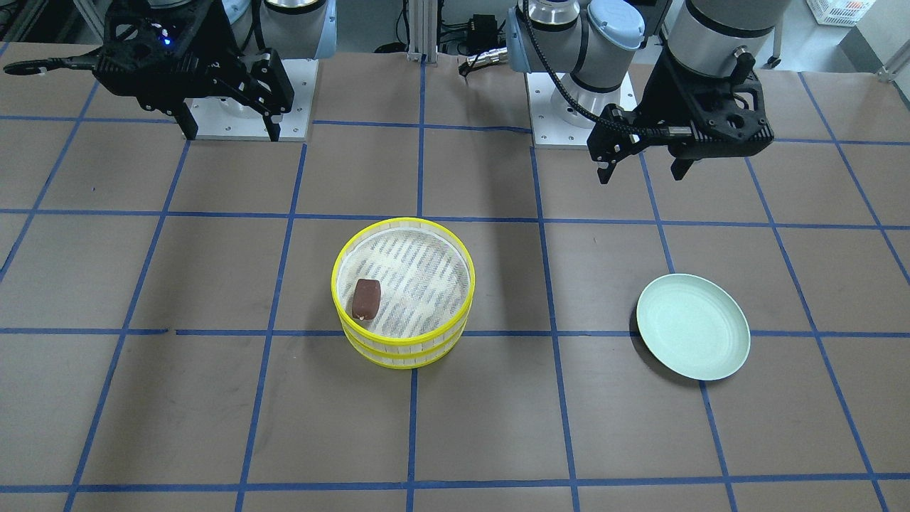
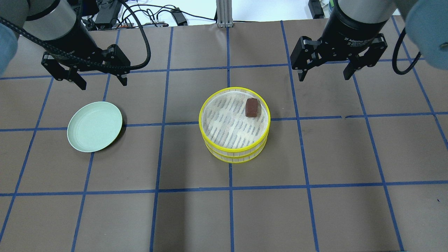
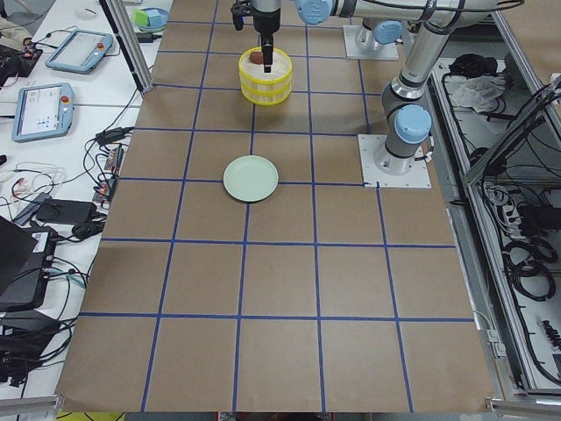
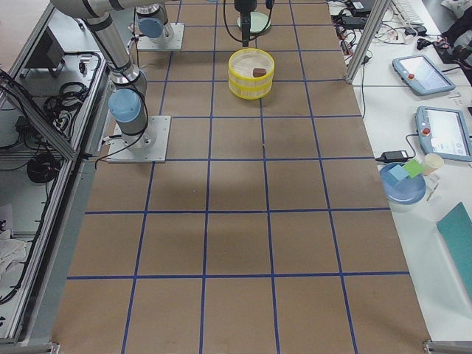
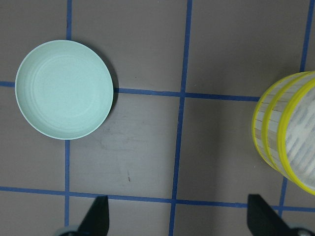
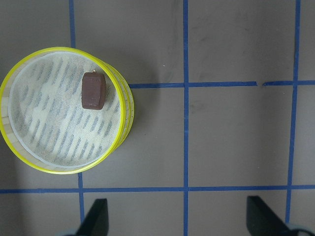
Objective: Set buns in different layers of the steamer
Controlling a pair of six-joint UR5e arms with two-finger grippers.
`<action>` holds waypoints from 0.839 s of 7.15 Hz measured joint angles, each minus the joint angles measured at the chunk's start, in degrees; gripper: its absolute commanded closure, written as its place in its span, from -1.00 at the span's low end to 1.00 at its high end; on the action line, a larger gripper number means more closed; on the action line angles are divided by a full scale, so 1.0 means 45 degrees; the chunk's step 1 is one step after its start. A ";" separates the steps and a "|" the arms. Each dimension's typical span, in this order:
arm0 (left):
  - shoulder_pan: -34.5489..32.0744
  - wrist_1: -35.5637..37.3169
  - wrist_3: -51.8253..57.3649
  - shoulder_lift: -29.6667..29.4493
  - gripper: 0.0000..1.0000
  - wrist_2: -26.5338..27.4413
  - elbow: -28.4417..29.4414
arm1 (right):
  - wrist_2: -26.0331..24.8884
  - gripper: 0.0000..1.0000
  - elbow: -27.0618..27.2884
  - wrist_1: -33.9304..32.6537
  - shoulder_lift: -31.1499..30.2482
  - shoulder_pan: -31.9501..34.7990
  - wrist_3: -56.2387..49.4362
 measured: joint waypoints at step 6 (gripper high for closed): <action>0.0000 0.0288 0.0042 0.0063 -1.00 0.0054 -0.0020 | -0.0013 -1.00 0.0000 -0.0002 0.0005 0.0001 0.0001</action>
